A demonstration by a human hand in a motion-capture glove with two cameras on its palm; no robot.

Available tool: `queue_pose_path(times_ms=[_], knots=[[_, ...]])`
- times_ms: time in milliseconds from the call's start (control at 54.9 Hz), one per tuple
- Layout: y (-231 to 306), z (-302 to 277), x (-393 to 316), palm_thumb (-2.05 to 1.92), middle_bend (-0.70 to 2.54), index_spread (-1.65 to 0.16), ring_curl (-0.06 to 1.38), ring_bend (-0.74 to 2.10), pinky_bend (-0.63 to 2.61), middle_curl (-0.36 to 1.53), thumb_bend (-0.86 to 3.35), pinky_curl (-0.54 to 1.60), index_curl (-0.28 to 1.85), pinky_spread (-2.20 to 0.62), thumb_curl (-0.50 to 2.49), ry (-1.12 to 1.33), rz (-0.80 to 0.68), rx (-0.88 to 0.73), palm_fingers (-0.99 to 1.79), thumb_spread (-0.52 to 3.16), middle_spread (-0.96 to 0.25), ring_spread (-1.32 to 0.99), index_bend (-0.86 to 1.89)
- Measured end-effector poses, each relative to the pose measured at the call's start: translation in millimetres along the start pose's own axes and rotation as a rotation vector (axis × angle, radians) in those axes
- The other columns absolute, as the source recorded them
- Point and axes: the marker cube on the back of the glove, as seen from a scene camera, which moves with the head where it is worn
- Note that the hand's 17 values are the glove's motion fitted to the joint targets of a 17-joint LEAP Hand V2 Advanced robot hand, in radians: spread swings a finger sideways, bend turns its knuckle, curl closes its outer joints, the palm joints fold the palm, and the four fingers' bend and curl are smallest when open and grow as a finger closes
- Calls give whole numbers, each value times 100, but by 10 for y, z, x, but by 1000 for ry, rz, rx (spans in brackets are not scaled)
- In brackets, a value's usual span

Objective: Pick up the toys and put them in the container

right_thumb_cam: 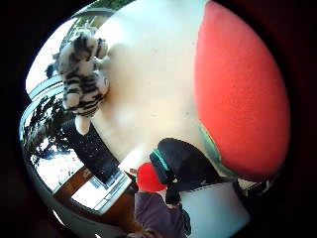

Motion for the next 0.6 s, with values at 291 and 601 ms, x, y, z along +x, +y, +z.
queue_pose_path(times_ms=[291,601], knots=[[-117,65,-104,36,24,-26,37,86,125,21,14,39,10,-8,40,-62,-42,215,14,126,7,-4,13],[49,-318,-302,73,69,-33,50,113,109,41,27,38,25,-32,66,-94,-40,379,90,87,-20,-38,51]])
